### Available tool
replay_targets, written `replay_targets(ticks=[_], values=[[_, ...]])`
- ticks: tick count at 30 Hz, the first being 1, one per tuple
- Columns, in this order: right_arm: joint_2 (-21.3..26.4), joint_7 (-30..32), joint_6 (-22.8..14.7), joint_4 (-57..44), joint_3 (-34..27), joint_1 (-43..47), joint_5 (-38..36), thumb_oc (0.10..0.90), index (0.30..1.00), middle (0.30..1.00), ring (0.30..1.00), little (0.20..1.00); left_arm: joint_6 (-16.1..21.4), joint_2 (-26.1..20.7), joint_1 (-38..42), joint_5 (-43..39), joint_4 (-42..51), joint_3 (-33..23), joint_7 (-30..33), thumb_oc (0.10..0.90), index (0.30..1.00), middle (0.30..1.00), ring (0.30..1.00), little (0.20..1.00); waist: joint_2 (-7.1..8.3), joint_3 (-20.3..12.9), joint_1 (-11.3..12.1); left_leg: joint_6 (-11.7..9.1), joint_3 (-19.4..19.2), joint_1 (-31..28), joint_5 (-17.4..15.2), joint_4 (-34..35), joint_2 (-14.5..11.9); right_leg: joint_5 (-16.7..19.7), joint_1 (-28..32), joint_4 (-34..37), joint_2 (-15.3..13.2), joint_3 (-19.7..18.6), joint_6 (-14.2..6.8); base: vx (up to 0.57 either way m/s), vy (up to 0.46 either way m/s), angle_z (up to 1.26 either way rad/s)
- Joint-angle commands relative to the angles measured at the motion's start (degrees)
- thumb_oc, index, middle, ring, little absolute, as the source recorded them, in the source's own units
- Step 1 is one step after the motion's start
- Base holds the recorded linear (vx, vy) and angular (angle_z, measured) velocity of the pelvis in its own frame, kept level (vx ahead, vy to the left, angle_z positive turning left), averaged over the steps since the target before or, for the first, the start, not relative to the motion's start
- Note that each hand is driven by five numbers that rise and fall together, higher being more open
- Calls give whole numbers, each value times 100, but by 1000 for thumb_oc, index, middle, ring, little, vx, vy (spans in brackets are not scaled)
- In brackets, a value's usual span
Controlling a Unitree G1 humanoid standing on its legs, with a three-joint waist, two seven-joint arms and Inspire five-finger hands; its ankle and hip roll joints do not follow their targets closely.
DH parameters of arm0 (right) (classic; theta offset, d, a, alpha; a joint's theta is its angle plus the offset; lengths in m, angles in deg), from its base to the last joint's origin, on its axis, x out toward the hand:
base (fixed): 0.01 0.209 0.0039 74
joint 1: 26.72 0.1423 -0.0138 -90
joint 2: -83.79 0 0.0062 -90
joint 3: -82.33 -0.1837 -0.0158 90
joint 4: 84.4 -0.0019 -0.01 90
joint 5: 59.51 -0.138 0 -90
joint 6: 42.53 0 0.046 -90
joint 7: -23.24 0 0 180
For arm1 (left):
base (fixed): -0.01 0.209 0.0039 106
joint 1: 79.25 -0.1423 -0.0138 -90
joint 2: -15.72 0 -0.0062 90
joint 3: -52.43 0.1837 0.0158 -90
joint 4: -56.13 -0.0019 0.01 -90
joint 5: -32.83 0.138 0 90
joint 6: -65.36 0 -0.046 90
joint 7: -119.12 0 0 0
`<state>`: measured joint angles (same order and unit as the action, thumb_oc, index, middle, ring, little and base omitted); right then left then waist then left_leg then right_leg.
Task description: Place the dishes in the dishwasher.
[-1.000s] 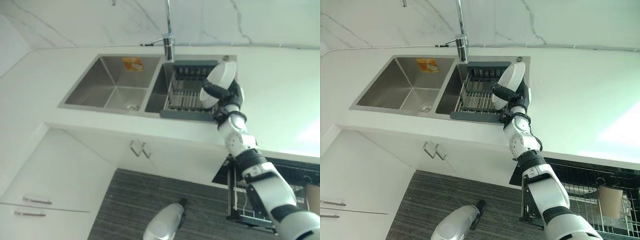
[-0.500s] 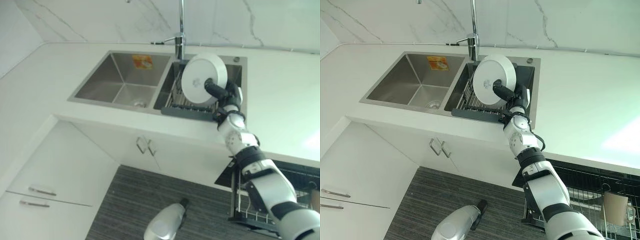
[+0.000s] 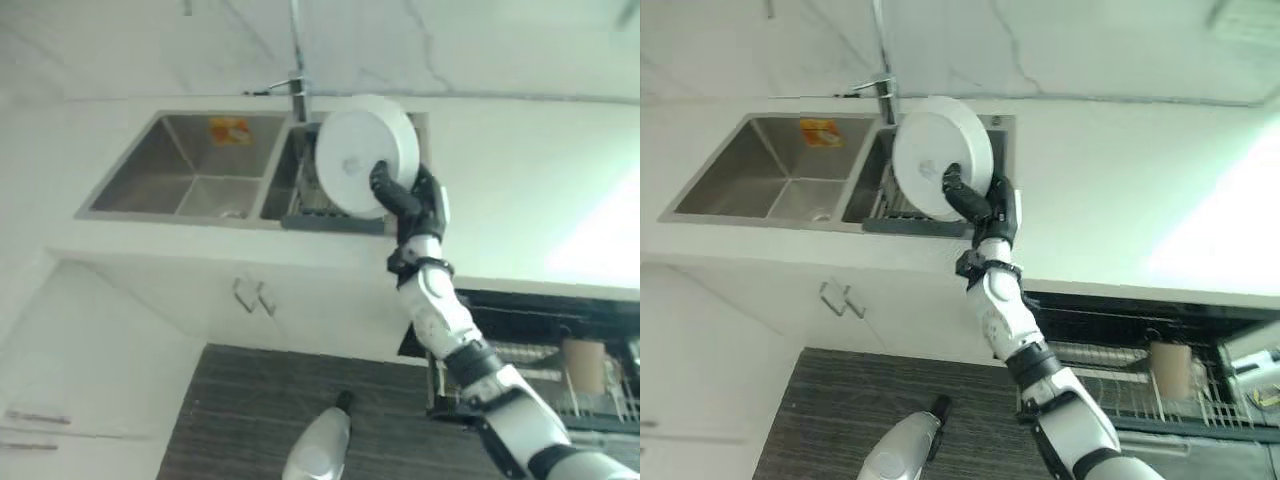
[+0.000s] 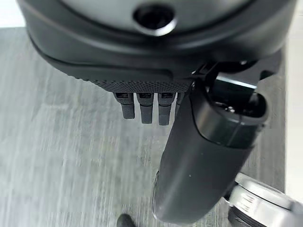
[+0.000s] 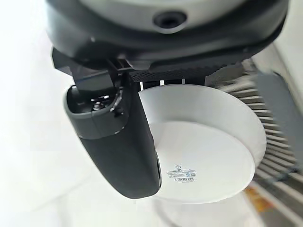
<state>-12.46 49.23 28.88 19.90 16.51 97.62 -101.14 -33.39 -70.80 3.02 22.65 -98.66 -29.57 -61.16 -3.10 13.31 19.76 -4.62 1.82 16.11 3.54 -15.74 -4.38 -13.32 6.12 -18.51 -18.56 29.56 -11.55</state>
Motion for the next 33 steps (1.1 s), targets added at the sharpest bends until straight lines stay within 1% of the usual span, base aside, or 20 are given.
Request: replay_targets(ticks=[1,2,3,4,5,8,9,11,13,14,16,17,22,23,26,29,31,33], values=[[226,-243,-1147,-1034,-456,597,492,400,300,300,300,300,5,-181,16,257,-266,223,166,800,900,900,900,900,127,-289,-248,188,-732,-637,-1142,-145,-120,657,-521,132,-187,-107,-85,-184,-233,-62],[295,-261,-1175,-1199,-469,493,464,400,300,300,300,300,-12,-174,57,215,-275,229,186,800,900,900,900,900,136,-316,-376,223,-871,-595,-1034,-145,-186,772,-656,132,-167,-118,-13,-156,-210,-79],[363,-222,-1225,-1352,-503,370,471,400,300,300,300,300,-8,-160,85,221,-281,239,208,800,900,900,900,900,167,-362,-497,208,-959,-618,-1061,-145,-242,764,-733,132,-128,-211,-8,-121,-127,-114],[405,-257,-1203,-1466,-530,281,378,400,300,300,300,300,-29,-153,100,176,-270,249,239,800,900,900,900,900,182,-383,-561,196,-1018,-639,-1076,-145,-283,755,-773,132,-95,-285,3,-20,-196,-121],[542,-285,-1245,-1811,-621,-26,236,400,300,300,300,300,-84,-119,159,122,-261,259,299,800,900,900,900,900,227,-424,-771,167,-1124,-712,-1107,-145,-377,730,-858,132,-11,-469,37,-4,-194,-93],[781,-387,-1358,-2339,-854,-764,14,400,300,300,300,300,-127,-42,241,83,-250,271,373,800,900,900,900,900,284,-472,-1155,126,-1304,-863,-1157,-145,-524,676,-970,132,170,-806,122,13,-165,-84],[842,-480,-1355,-2472,-933,-976,-79,400,300,300,300,300,-136,-14,245,57,-245,272,411,800,900,900,900,900,299,-483,-1244,121,-1355,-906,-1176,-145,-555,662,-992,132,217,-890,143,20,-156,-100],[1036,-769,-1347,-2750,-1178,-1538,-263,400,300,300,300,300,-150,40,274,18,-238,290,459,800,900,900,900,900,339,-507,-1542,93,-1525,-1026,-1203,-145,-647,643,-1062,132,322,-1090,187,28,-135,-63],[1114,-876,-1329,-2830,-1297,-1736,-241,400,300,300,300,300,-167,55,288,6,-225,301,476,800,900,900,900,900,353,-513,-1655,73,-1592,-1079,-1210,-145,-687,640,-1091,132,370,-1169,205,31,-99,-67],[1210,-1030,-1256,-2919,-1423,-1975,-142,400,300,300,300,300,-170,67,304,-20,-214,304,495,800,900,900,900,900,372,-510,-1790,49,-1674,-1143,-1216,-145,-733,636,-1116,132,422,-1254,225,37,-95,-74],[1360,-1259,-1100,-2986,-1592,-2265,-49,400,300,300,300,300,-194,71,321,3,-163,301,467,800,900,900,900,900,385,-492,-1923,23,-1755,-1206,-1216,-145,-781,642,-1141,132,464,-1324,239,31,-93,-49],[1455,-1386,-1094,-2940,-1665,-2423,-138,400,300,300,300,300,-197,80,313,41,-116,317,460,800,900,900,900,900,386,-474,-1985,17,-1781,-1231,-1216,-145,-793,643,-1152,132,484,-1357,253,16,-77,-28],[1531,-2023,-930,-2722,-1918,-2805,-156,400,300,300,300,300,-197,143,308,131,-29,368,438,800,900,900,900,900,388,-382,-2162,9,-1792,-1300,-1214,-145,-821,629,-1118,132,552,-1411,315,5,-37,-12],[1531,-2130,-802,-2687,-1935,-2850,-93,400,300,300,300,300,-235,153,307,144,-2,387,452,800,900,900,900,900,382,-362,-2172,15,-1760,-1317,-1215,-145,-809,618,-1085,132,565,-1413,334,20,-9,-8],[1575,-2349,-641,-2479,-1837,-2849,67,400,300,300,300,300,-279,135,304,159,10,409,457,800,900,900,900,900,364,-314,-2160,30,-1693,-1346,-1205,-145,-787,587,-1002,132,597,-1383,387,7,-3,-1],[1614,-2486,-583,-2283,-1703,-2808,193,400,300,300,300,300,-300,109,312,172,6,402,422,800,900,900,900,900,354,-261,-2119,41,-1633,-1383,-1195,-145,-750,564,-918,132,612,-1323,430,26,9,10],[1682,-2559,-467,-2128,-1615,-2696,430,400,300,300,300,300,-322,91,368,118,40,432,363,800,900,900,900,900,311,-141,-2034,65,-1499,-1365,-1155,-145,-680,563,-846,132,618,-1246,485,32,47,13],[1750,-2669,-437,-2048,-1585,-2616,609,400,300,300,300,300,-349,71,397,139,96,452,321,800,900,900,900,900,280,-72,-1977,81,-1406,-1329,-1143,-145,-635,575,-831,132,613,-1201,497,2,42,16]])
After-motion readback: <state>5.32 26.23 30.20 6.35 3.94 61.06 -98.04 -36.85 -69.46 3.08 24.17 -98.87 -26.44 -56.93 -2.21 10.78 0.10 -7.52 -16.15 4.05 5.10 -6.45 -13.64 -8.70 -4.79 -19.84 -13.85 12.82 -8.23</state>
